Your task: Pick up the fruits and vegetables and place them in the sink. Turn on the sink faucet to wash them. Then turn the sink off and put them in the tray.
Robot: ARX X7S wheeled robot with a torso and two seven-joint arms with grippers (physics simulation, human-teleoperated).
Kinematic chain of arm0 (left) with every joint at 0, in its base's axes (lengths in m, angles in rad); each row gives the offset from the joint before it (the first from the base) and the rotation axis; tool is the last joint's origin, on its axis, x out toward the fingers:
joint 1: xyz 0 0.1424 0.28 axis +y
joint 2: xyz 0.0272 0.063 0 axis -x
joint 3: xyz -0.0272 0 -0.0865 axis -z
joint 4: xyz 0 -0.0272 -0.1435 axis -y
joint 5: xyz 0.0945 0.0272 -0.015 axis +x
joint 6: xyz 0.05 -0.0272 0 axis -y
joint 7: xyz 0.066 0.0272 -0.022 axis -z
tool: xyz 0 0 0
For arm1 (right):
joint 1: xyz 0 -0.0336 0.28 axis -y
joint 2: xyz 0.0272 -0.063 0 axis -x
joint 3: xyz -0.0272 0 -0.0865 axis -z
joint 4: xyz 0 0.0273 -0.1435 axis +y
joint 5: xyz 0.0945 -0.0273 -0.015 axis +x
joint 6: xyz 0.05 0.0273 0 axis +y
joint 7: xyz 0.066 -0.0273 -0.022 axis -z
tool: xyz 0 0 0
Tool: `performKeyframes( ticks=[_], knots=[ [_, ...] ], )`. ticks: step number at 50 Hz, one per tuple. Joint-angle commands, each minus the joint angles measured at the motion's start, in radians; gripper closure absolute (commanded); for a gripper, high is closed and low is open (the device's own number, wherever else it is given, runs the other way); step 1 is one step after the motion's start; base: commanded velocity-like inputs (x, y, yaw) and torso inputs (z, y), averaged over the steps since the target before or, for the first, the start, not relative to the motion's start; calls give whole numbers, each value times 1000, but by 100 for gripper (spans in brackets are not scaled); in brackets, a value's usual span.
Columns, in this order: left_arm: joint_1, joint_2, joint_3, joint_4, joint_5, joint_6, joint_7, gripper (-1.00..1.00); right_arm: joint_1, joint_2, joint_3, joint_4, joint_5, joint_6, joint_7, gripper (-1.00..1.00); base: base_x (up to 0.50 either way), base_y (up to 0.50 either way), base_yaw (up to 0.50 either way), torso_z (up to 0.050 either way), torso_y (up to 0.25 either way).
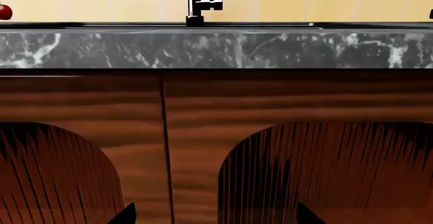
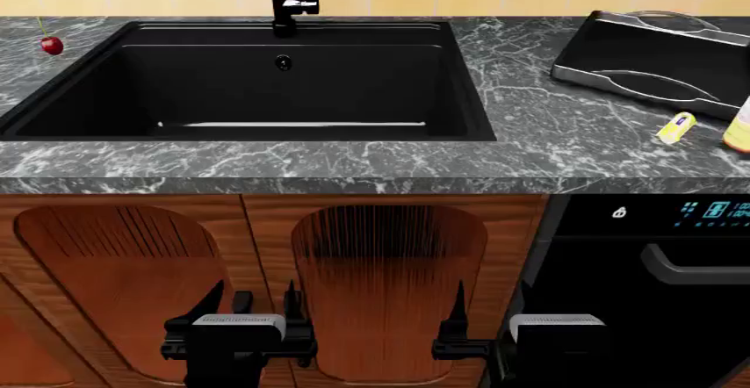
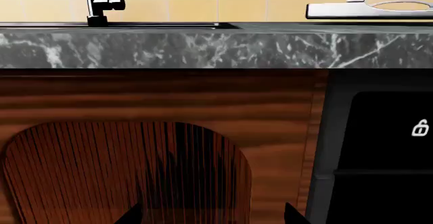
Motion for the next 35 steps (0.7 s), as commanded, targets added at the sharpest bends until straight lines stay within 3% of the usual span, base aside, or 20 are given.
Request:
performKeyframes(
  ticks=[1,10,17,23,35],
  knots=[
    [-1,-17,18,22,-23,-28,-11,-100,4,17,-20,3,15,5,17,-100,0,0,0,0,0],
    [-36,-56,54,178,-42,-173,-28,-100,11,60,-29,-100,71,113,26,-100,0,0,0,0,0],
    [-146,-85,40,406,-150,-490,-1,-100,62,95,-19,-307,128,338,27,-100,0,0,0,0,0],
    [-247,-141,53,606,-195,-737,15,-100,135,126,13,-479,222,571,24,-100,0,0,0,48,59],
    [-492,-215,-12,778,-309,-1158,22,-100,337,184,55,-683,362,902,26,-100,0,0,0,50,79]
  ],
)
